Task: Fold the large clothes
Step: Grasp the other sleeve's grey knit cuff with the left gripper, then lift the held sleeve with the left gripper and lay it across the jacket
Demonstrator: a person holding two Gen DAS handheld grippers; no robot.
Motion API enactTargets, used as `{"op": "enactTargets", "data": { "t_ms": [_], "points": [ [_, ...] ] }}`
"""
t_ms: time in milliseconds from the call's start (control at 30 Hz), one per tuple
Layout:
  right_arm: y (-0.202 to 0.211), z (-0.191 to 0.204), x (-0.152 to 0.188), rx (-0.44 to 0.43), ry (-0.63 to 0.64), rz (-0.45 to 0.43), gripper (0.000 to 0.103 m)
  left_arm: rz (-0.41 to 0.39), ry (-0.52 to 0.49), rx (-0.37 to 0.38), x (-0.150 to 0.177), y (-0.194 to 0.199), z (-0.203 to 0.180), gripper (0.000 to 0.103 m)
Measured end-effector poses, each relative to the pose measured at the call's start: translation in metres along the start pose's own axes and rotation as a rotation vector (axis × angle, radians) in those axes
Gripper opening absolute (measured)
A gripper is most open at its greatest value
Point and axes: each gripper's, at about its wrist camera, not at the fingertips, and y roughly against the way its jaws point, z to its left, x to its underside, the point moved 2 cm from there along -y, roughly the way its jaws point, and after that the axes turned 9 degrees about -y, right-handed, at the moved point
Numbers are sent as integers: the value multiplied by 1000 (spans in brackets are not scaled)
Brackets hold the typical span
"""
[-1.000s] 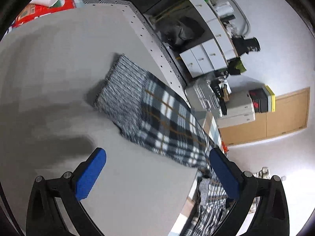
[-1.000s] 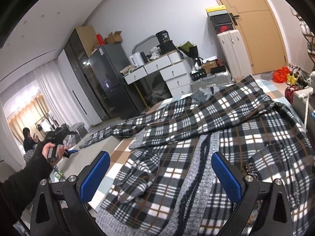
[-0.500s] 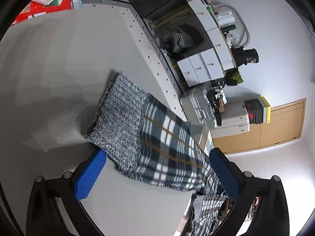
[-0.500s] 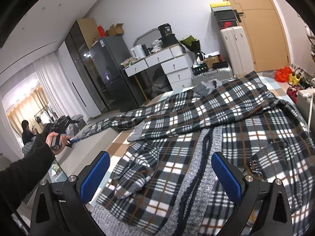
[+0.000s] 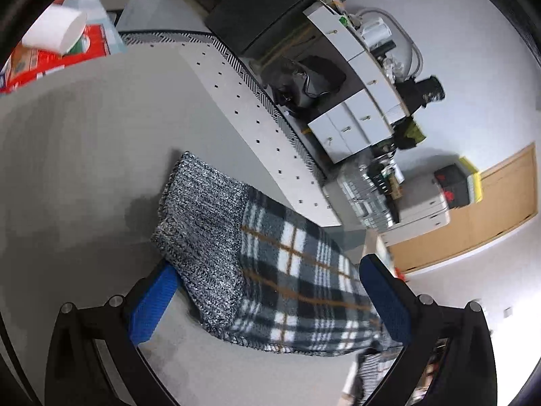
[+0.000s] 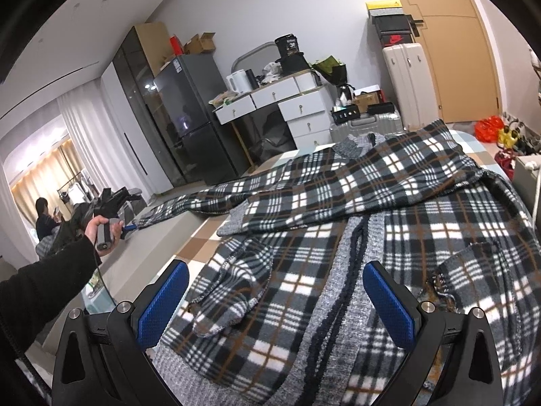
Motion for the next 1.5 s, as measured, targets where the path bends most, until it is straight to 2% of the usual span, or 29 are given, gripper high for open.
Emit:
{"op": "enactTargets", "data": {
  "t_ms": [67,100,167,233,300,367,467,667,767,867,900,1033,1100,1233,1300,1500],
  "points": [
    [0,1,0,-1,0,2,103,-3,-51,-49,2,-3,-7,101],
    [0,1,0,-1,-1,1,103,-11,-74,-87,4,-3,-8,97],
    [1,1,0,-1,-3,-3,103,-28,-80,-144,5,-2,-8,80],
    [1,0,-1,-4,-7,-8,103,-37,-54,-173,7,-1,1,33],
    [1,0,-1,-7,-11,-8,103,-36,-19,-191,8,0,16,10],
    [2,-1,-1,-10,-16,-8,103,-42,6,-159,8,1,19,9],
    [2,-1,-2,-17,-24,-5,103,-56,-2,-161,9,5,16,7],
    [5,0,-4,-27,-29,-20,103,-155,-35,-147,2,26,-23,6],
    [9,1,-6,-42,-36,-29,103,-212,-65,-145,-2,41,-53,5],
    [13,2,-8,-58,-40,-39,103,-261,-107,-88,-2,53,-92,5],
    [15,2,-9,-63,-42,-42,103,-268,-137,-46,-1,57,-113,5],
    [25,1,-12,-89,-53,-59,103,-282,-255,40,7,63,-182,5],
    [31,0,-14,-98,-52,-74,103,-270,-300,119,18,66,-222,5],
    [45,-5,-19,-115,-71,-108,103,-230,-396,212,43,62,-290,5],
    [53,-9,-23,-129,-95,-132,103,-187,-451,270,66,55,-331,5],
    [87,-34,-40,-153,-189,-248,103,-57,-617,402,136,21,-418,5]
  ]
}}
